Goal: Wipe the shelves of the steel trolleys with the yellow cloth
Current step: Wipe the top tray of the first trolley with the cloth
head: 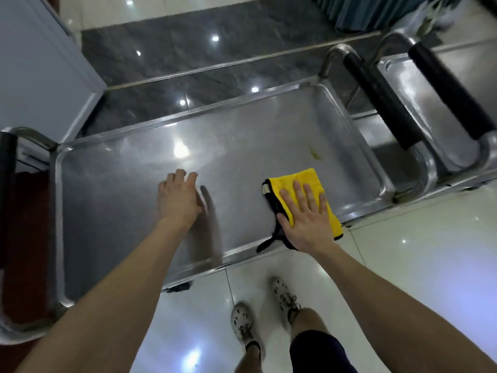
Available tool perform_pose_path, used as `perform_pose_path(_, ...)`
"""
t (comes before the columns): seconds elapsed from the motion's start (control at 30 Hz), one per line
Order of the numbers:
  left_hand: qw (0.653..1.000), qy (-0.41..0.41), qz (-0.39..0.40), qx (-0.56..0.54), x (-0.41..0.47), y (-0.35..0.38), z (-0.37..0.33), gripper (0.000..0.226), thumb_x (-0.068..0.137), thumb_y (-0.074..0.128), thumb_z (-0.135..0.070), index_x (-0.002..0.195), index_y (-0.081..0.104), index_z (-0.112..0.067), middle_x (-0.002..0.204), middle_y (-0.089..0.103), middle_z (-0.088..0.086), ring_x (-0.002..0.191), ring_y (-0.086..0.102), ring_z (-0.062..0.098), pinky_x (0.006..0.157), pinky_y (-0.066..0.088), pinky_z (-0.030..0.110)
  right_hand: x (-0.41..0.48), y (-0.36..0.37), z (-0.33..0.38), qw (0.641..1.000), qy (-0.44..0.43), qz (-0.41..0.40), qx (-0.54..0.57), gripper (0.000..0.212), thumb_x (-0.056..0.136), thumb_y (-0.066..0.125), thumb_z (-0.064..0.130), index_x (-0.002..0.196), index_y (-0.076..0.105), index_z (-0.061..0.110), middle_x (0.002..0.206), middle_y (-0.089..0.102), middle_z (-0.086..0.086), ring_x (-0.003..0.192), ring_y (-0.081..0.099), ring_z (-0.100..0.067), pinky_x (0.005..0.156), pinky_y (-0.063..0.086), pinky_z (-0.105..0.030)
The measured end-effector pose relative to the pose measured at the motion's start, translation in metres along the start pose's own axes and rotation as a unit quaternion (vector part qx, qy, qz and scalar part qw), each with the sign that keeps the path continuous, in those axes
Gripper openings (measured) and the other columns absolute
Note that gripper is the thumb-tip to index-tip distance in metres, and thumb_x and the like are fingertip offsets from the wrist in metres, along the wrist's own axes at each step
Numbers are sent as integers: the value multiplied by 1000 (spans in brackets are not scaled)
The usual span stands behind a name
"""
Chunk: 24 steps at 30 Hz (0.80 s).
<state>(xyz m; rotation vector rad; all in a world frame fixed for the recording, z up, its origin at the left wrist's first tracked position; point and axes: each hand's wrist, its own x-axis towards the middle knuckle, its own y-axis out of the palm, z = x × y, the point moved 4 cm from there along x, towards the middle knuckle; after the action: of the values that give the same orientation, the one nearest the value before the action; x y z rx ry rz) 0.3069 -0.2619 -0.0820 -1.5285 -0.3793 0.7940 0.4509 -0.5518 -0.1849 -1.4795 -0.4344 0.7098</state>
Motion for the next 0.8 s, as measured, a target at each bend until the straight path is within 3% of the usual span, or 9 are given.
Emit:
perform_pose_path(0.13,995,36,61,-63,-10,-7,-80,113,63,100,-50,158,44,-24,154,48,7,142,46,33,114,45,48,0,-1,9,1000,0,13,11,77,104,18,73,171,-1,40,179,-18,-1,164,-20,-27,129,-1,-65)
perform_pose_path(0.3,998,27,62,-13,2,-16,-148,124,64,98,-51,163,27,-28,157,38,8,146,40,32,112,45,46,-1,0,-1,998,-40,-2,44,74,107,26,68,171,3,38,179,-16,-2,165,-18,-27,130,-1,-66)
perform_pose_path(0.47,989,-35,141,-29,8,-15,-154,130,55,106,-49,159,31,-25,153,37,14,143,41,39,110,50,55,10,-5,-57,994,-97,-7,50,70,108,29,64,171,8,41,180,-11,1,166,-13,-24,130,7,-63)
perform_pose_path(0.63,985,-56,162,-36,14,-13,-153,143,54,106,-49,168,22,-31,163,32,9,149,35,38,114,47,56,82,-30,-144,1000,-12,-5,26,80,101,25,78,171,11,41,180,-6,-1,166,-9,-27,130,1,-63)
perform_pose_path(0.8,990,-56,131,-23,22,-3,-150,149,47,106,-55,168,22,-34,166,33,7,152,37,35,113,47,51,212,-51,-127,999,21,-9,32,90,93,16,87,171,12,40,180,-3,-7,166,-9,-33,128,-8,-67)
